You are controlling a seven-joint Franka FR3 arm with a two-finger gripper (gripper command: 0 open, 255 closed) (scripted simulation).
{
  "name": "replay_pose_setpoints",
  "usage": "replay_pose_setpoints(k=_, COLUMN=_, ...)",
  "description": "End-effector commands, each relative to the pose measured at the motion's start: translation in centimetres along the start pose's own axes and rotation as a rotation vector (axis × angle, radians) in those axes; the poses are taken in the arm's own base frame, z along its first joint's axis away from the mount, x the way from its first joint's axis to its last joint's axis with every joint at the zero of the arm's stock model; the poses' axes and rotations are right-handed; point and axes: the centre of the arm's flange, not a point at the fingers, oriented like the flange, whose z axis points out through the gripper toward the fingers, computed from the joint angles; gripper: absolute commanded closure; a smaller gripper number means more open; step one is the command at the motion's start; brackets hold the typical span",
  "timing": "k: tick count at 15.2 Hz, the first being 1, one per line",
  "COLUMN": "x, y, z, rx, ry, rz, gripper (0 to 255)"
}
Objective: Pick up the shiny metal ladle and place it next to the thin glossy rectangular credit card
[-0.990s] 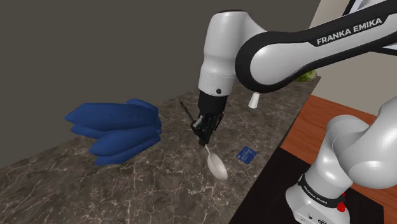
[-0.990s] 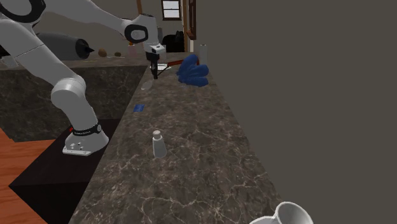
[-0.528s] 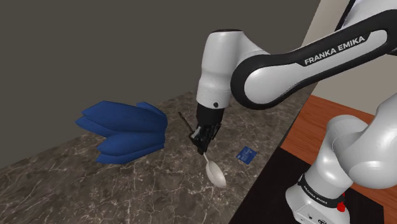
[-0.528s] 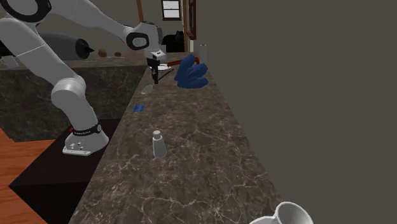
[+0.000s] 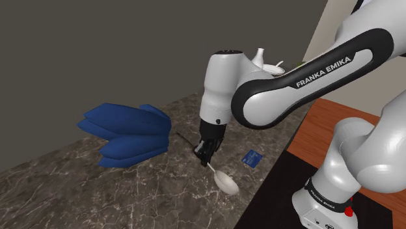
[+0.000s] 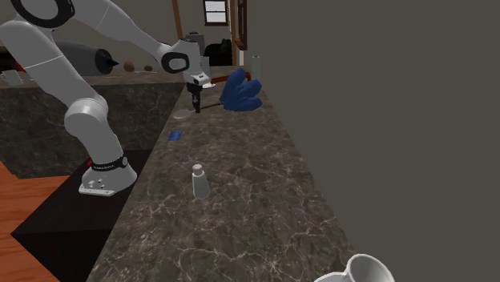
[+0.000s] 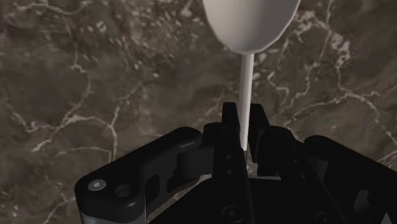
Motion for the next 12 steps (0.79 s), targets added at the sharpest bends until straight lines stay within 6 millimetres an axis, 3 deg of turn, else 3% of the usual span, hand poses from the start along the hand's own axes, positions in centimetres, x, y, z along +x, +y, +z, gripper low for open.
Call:
replay_pose_setpoints(k=1, x=0.0, y=0.1, z=1.1, rx=0.0, ry=0.0, rz=0.0, gripper=255)
replay_pose_setpoints(k=3, x=0.0, y=0.3, z=2.1, rx=0.0, ry=0.0, rz=0.0, gripper=255)
replay_pose_setpoints(k=10, x=0.0, y=0.3, z=2.1, rx=0.0, ry=0.0, rz=0.0, gripper=255)
replay_pose_setpoints(k=11, x=0.0, y=0.3, z=2.1, rx=0.0, ry=0.0, rz=0.0, gripper=0)
replay_pose_setpoints(k=12, x=0.0, y=0.3, z=2.1, rx=0.0, ry=0.0, rz=0.0, gripper=0)
